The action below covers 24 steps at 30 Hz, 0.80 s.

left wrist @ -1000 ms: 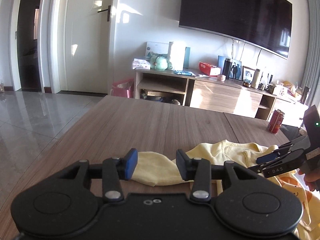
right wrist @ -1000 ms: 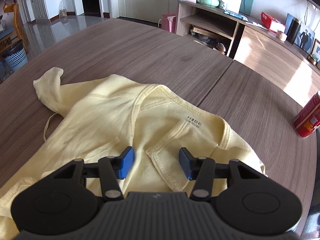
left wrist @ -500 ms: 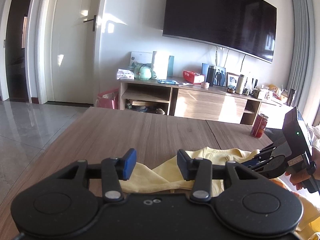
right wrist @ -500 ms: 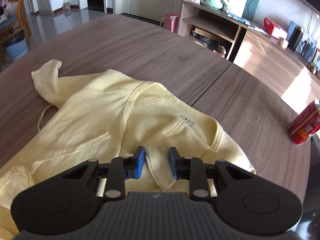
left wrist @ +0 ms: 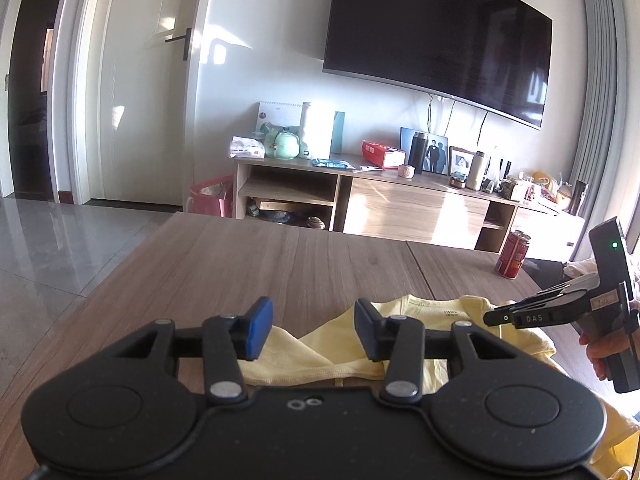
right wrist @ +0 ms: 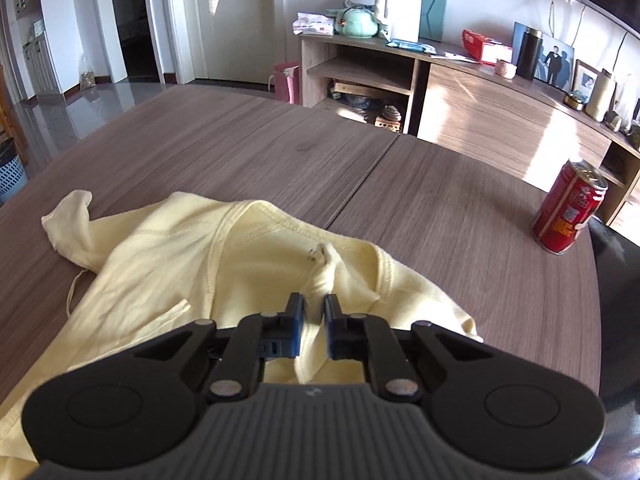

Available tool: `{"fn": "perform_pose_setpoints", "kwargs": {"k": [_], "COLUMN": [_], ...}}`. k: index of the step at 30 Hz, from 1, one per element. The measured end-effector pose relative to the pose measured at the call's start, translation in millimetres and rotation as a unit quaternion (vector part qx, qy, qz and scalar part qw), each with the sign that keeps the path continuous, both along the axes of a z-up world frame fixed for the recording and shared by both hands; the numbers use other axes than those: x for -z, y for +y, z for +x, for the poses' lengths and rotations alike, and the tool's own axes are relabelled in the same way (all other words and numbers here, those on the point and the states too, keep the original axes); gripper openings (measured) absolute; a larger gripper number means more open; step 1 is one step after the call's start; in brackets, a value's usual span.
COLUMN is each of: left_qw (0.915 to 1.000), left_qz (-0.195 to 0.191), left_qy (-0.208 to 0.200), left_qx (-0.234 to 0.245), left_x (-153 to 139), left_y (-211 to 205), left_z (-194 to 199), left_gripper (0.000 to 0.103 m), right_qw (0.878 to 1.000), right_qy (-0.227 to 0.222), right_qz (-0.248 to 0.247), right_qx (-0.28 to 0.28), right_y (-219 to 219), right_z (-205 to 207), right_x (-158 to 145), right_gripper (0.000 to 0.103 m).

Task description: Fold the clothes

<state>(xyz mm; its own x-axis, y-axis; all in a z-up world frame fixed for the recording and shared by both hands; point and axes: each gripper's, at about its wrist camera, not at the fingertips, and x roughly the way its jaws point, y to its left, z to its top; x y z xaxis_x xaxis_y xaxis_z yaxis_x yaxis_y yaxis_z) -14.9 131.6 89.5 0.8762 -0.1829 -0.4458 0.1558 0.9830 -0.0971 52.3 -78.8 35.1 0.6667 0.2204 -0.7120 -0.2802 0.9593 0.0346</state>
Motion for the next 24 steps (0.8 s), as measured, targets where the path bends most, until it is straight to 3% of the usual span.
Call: {"fn": "perform_pose_setpoints", "kwargs": {"k": [11, 19, 24], "left_qw": [0.9999, 0.9997, 0.9992], "left_qz": [0.009, 0.012, 0.016], "left_qy": [0.005, 0.011, 0.011], "left_qx": [0.0, 0.02, 0.034], "left_x": [-3, -6, -7], "left_y": [-7, -29, -45], "left_z": [-1, -5, -8], "left_gripper": [0.044, 0.044, 0.044], "right_qw": [0.988, 0.958, 0.928], "right_qy": [-0.045, -0.055, -0.056], "right_qz": [0.055, 0.118, 0.169], "right_qx": [0.135, 0.254, 0.327], "right_y": [-93, -168, -192], "right_z": [-27, -77, -103], "right_x": [-32, -23, 2], "right_gripper": [0.012, 0.013, 0.013]}}
